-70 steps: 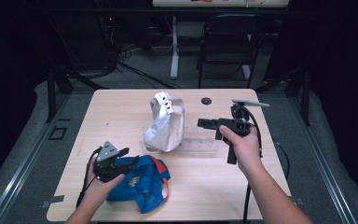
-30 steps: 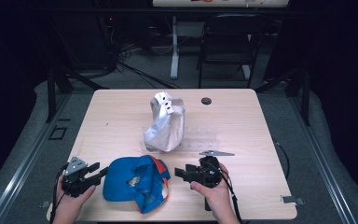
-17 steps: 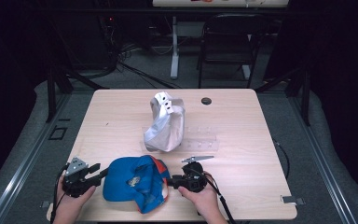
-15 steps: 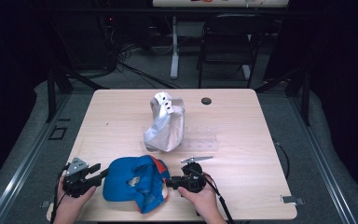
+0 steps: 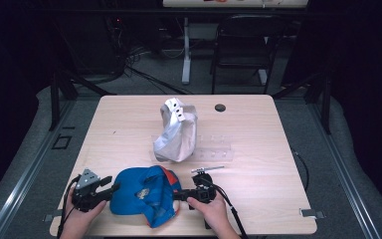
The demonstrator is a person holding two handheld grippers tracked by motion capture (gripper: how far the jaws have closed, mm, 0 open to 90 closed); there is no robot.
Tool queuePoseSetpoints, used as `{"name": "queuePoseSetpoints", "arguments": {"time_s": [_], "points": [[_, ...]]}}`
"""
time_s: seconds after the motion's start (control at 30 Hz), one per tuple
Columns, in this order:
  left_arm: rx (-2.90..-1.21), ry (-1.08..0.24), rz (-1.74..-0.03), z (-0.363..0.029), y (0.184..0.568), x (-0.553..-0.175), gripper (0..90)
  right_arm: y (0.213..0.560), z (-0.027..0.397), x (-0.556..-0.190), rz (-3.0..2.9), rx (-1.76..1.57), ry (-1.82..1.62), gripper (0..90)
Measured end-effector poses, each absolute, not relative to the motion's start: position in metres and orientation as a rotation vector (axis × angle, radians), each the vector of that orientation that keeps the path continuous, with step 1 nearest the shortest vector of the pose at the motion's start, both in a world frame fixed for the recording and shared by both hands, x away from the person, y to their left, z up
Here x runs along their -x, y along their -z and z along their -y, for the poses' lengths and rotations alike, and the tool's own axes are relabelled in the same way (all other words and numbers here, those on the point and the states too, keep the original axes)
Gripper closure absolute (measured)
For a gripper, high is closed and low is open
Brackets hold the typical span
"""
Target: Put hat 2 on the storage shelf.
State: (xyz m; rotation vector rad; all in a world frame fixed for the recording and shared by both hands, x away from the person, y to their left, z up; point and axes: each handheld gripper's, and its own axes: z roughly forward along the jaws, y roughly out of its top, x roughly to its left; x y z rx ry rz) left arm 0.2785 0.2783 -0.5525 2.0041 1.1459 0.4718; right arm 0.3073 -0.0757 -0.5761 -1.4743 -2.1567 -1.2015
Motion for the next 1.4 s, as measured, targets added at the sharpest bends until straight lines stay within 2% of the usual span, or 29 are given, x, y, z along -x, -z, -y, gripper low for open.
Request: {"name": "queuePoseSetpoints", "arguments": {"time_s": [0.53,0.8,1.4], "points": [[-2.077,-0.476,-1.103,-0.266,0.56,-0.28,56.8,0.587,0.078,-0.301,2.075,1.415,1.165,60.2],[-2.075,-0.484,-1.113,-0.266,0.56,-0.28,56.9,0.583,0.078,-0.298,2.033,1.399,1.187,76.7],[-2.082,-0.481,-1.117,-0.267,0.561,-0.281,57.1,0.55,0.077,-0.303,2.07,1.532,1.152,77.8]]}}
